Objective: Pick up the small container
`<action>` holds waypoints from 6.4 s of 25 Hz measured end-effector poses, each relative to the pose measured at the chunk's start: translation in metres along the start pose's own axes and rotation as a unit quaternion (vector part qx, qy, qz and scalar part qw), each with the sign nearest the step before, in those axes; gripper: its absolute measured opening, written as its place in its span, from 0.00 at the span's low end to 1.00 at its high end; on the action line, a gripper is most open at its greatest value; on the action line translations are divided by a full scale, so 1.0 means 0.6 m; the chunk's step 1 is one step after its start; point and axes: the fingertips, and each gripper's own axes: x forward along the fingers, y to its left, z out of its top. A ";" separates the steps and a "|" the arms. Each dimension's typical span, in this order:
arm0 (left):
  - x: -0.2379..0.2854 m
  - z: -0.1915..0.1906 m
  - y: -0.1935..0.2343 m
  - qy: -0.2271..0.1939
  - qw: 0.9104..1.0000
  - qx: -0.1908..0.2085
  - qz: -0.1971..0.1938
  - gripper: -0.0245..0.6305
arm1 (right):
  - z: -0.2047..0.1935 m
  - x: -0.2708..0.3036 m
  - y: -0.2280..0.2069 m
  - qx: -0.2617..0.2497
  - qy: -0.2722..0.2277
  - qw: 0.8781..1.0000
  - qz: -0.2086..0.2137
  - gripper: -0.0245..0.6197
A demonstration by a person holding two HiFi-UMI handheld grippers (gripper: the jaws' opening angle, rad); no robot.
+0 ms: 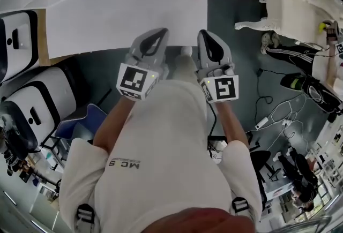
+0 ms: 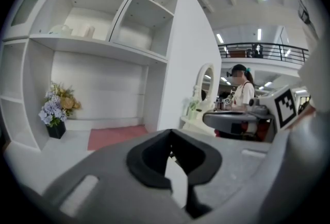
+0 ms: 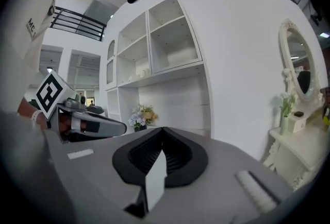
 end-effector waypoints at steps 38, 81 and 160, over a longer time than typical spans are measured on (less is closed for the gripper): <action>0.401 -0.150 0.121 0.018 0.997 0.042 0.061 0.18 | -0.199 0.159 -0.238 0.019 0.007 0.999 -0.031 0.03; 0.641 -0.229 0.228 0.015 0.995 0.077 0.069 0.29 | -0.275 0.196 -0.303 0.030 0.023 0.998 -0.049 0.03; -0.012 0.048 0.039 -0.024 0.995 0.018 0.100 0.25 | 0.061 0.025 -0.038 -0.018 -0.006 1.000 0.023 0.03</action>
